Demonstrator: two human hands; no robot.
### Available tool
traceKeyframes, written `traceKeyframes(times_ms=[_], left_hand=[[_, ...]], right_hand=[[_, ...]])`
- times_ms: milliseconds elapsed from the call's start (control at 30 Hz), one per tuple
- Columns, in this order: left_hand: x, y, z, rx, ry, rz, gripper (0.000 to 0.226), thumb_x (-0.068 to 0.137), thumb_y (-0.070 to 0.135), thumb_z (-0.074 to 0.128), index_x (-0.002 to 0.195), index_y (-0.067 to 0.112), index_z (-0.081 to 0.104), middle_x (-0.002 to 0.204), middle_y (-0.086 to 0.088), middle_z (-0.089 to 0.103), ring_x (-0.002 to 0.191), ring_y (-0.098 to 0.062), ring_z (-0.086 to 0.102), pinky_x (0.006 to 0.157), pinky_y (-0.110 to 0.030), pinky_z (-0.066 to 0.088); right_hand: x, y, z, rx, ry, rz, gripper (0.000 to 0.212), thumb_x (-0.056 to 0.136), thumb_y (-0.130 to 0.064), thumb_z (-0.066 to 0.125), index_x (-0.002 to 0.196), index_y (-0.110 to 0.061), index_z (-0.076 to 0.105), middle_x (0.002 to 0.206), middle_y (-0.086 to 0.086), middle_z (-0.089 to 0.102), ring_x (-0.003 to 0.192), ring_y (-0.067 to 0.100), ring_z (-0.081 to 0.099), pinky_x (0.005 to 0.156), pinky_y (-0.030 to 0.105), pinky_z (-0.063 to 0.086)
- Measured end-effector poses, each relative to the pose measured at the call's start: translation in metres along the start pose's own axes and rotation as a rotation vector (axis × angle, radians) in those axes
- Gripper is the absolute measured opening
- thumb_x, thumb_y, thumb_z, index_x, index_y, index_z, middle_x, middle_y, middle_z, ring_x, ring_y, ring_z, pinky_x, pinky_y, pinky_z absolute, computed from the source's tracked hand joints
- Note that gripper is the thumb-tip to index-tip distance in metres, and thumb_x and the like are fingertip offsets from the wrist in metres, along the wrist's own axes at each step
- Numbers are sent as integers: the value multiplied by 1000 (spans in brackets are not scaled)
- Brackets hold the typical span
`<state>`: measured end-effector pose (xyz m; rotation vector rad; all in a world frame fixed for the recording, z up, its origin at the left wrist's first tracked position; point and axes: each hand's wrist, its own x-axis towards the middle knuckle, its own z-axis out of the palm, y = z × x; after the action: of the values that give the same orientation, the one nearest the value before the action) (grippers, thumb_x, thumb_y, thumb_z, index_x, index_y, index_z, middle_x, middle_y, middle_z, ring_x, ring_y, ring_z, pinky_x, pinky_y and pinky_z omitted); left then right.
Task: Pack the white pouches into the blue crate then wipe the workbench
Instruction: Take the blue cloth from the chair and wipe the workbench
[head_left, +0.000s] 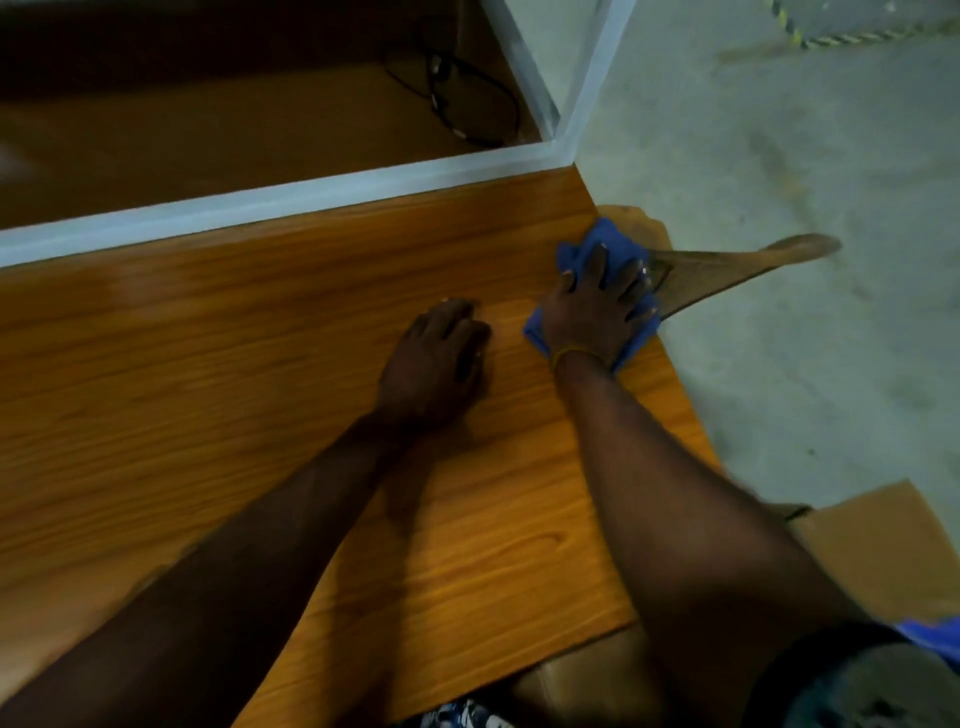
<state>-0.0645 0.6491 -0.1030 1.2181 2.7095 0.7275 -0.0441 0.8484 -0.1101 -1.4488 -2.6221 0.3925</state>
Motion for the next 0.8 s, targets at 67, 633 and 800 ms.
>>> traceKeyframes(times_ms=[67, 633, 800], left_hand=[[4, -2, 1, -3, 20, 0, 33, 98, 29, 52, 127, 13, 58, 145, -13, 46, 130, -34, 44, 103, -42, 40], [-43, -35, -19, -65, 44, -85, 42, 96, 32, 46, 129, 11, 60, 144, -14, 48, 128, -36, 49, 101, -42, 44], [-89, -43, -38, -54, 59, -194, 48, 93, 36, 42, 129, 11, 61, 143, -13, 49, 125, -33, 51, 100, -38, 45]], right_hand=[[16, -15, 2, 18, -21, -55, 56, 103, -44, 32, 156, -28, 20, 164, 17, 4, 150, 39, 2, 118, 61, 1], [28, -76, 21, -82, -180, -619, 58, 102, -45, 32, 156, -33, 15, 165, 8, 5, 151, 35, 2, 120, 57, 7], [-52, -82, 26, -130, -177, -793, 57, 100, -46, 32, 155, -34, 22, 164, 9, 14, 150, 37, 10, 117, 60, 17]])
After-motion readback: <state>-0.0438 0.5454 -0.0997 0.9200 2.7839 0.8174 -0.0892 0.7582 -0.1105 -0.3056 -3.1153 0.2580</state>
